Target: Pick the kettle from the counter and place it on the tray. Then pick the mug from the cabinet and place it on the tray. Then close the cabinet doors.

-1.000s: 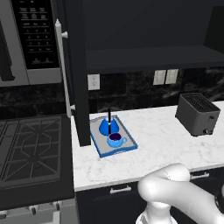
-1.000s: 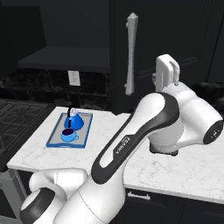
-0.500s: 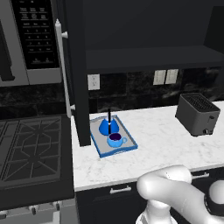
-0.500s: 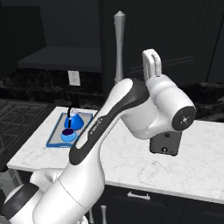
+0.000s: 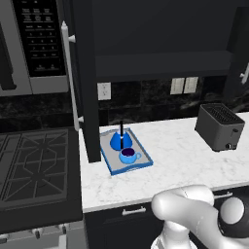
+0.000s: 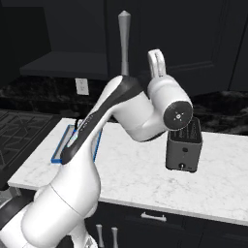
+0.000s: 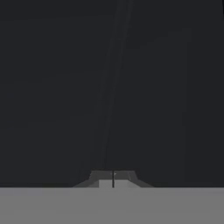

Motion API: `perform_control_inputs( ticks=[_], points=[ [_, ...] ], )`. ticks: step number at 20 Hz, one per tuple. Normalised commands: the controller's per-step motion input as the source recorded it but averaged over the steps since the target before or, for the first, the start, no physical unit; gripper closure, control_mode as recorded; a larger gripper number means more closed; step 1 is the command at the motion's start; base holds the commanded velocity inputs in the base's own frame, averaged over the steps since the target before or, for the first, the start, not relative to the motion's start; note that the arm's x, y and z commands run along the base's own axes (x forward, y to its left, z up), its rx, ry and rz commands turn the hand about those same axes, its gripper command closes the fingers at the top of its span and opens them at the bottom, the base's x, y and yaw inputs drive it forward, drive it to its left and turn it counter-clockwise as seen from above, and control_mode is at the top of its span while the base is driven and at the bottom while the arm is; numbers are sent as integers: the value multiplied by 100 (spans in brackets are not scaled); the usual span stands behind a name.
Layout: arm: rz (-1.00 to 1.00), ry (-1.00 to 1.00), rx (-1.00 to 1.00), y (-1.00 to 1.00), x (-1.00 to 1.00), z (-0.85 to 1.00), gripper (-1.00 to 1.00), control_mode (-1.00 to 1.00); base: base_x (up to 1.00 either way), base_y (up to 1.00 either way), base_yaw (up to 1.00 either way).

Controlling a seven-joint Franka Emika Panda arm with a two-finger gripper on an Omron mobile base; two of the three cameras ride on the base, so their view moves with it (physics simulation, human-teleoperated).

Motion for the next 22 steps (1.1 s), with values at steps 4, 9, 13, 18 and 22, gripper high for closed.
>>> perform_control_inputs(
  ticks=[4, 9, 13, 18, 22],
  points=[
    [-14, 11, -10, 77, 56, 0, 100, -100, 0, 0, 0],
    [-13, 9, -6, 61, 48, -1, 100, -100, 0, 0, 0],
    [-10, 8, -1, 38, 42, 0, 100, -100, 0, 0, 0],
    [-8, 8, 0, 32, 41, 0, 100, -100, 0, 0, 0],
    [-8, 8, -1, 38, 45, 0, 100, -100, 0, 0, 0]
  ],
)
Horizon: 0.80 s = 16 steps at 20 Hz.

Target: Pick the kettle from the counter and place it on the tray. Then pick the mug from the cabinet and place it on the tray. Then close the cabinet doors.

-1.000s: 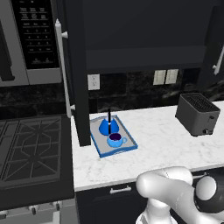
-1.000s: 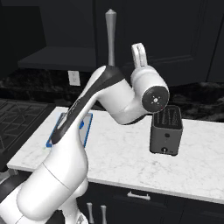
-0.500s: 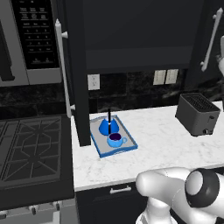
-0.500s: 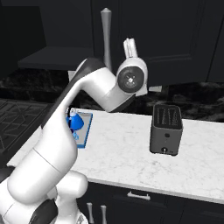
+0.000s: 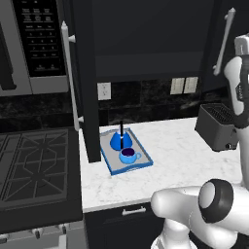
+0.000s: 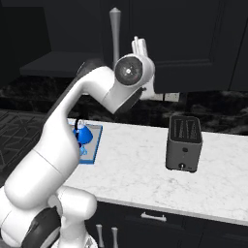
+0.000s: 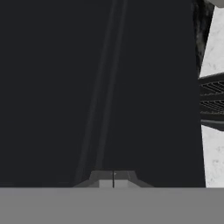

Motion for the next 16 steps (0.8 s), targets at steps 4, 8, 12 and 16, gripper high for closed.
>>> perform_control_inputs(
  ticks=[4, 8, 12, 16],
  points=[
    [-8, 4, -1, 36, 35, 0, 100, -100, 0, 0, 0],
    [-7, 0, 0, 42, 36, -1, 100, -100, 0, 0, 0],
    [8, 0, 0, 12, 49, -9, 100, -100, 0, 0, 0],
    [31, -3, 0, 2, 70, -11, 100, -100, 0, 0, 0]
  ],
)
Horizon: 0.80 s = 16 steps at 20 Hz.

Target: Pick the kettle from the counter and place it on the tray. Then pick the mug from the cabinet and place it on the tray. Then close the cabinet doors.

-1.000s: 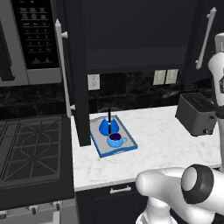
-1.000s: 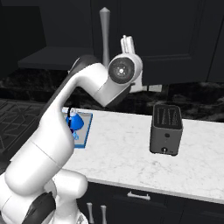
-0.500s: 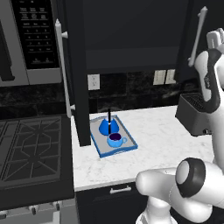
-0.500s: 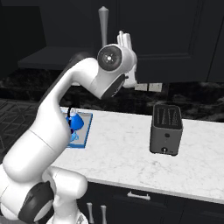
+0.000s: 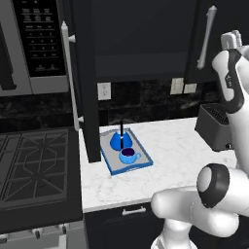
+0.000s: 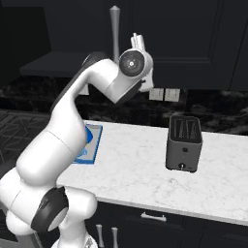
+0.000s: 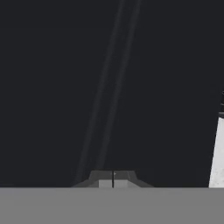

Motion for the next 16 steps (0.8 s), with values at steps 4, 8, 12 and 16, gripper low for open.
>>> perform_control_inputs(
  ticks=[4, 8, 12, 16],
  points=[
    [15, 0, 0, 26, 63, -6, 100, -100, 0, 0, 0],
    [-8, 0, 0, 70, 57, -6, 100, -100, 0, 0, 0],
    [-16, 0, 0, 59, 68, -8, 100, -100, 0, 0, 0],
    [-6, -1, 0, 34, 90, -22, 100, -100, 0, 0, 0]
  ],
)
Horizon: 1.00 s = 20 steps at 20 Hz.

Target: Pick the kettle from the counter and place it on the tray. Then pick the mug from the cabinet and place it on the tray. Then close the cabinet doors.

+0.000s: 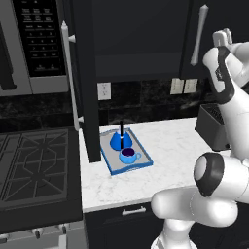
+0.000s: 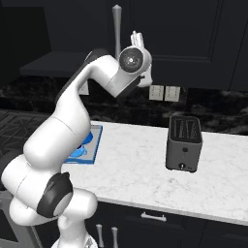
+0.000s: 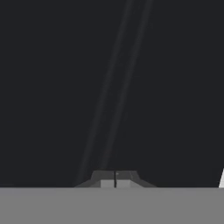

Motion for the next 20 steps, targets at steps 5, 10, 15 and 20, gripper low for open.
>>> perform_control_inputs(
  ticks=[5, 10, 15, 20],
  points=[
    [1, 0, 1, 1, 100, -30, 100, -100, 0, 0, 0],
    [2, -1, 0, 2, 100, -36, 100, -100, 0, 0, 0],
    [0, -1, 0, 7, 15, -5, 100, -100, 0, 0, 0],
    [0, 0, -2, 0, -86, 12, 100, -100, 0, 0, 0]
  ],
)
